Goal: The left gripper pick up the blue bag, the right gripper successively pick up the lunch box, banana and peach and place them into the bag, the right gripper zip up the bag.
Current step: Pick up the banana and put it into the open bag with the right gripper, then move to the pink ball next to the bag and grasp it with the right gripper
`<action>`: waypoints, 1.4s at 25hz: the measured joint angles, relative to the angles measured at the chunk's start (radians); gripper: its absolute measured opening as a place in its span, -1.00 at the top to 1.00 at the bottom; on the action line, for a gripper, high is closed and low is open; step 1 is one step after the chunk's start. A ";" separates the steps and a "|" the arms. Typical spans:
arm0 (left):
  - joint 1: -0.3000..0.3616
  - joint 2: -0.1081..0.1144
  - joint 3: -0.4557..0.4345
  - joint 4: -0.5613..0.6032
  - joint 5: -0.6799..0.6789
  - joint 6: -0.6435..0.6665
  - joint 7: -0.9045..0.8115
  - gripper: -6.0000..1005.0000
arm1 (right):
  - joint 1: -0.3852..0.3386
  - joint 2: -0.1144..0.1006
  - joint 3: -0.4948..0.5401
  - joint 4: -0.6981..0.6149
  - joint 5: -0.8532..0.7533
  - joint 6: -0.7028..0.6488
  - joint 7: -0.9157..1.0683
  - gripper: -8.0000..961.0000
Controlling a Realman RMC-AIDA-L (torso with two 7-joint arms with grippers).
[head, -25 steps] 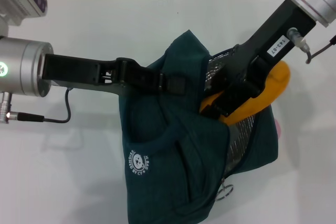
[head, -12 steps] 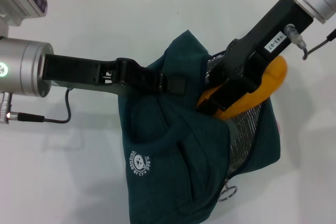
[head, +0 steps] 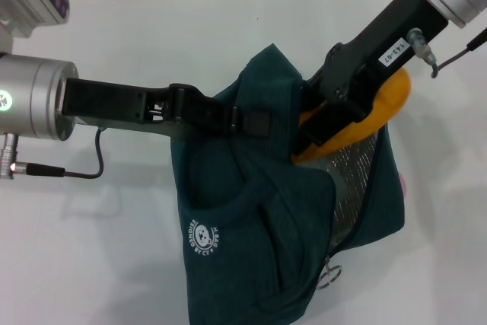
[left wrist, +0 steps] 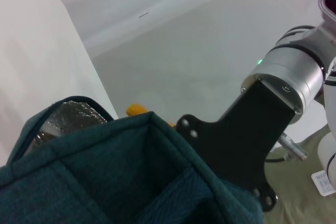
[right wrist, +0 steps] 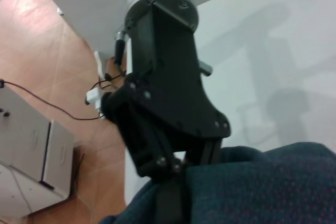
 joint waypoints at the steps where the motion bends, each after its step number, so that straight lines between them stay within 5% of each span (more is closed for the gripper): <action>1: 0.000 0.000 0.000 0.000 0.000 0.000 0.000 0.88 | -0.002 0.000 0.000 0.000 -0.001 0.007 -0.002 0.12; 11: -0.003 0.000 0.000 0.000 0.000 0.000 0.000 0.88 | -0.007 0.005 0.000 -0.014 -0.005 0.033 -0.017 -0.20; 17: -0.001 0.000 -0.001 0.000 -0.002 0.000 0.005 0.88 | -0.019 -0.018 0.008 -0.022 -0.007 0.035 -0.017 -0.42; 22: -0.002 0.000 -0.005 0.000 -0.002 0.000 0.006 0.88 | -0.083 -0.040 0.051 -0.084 -0.005 0.034 -0.016 -0.43; 29: 0.001 0.002 -0.006 -0.025 -0.003 -0.014 0.027 0.88 | -0.176 -0.061 0.292 -0.132 0.015 -0.020 -0.027 -0.42; 35: 0.013 0.029 -0.010 -0.110 -0.002 -0.073 0.083 0.88 | -0.315 -0.091 0.354 -0.145 0.087 -0.014 -0.122 -0.42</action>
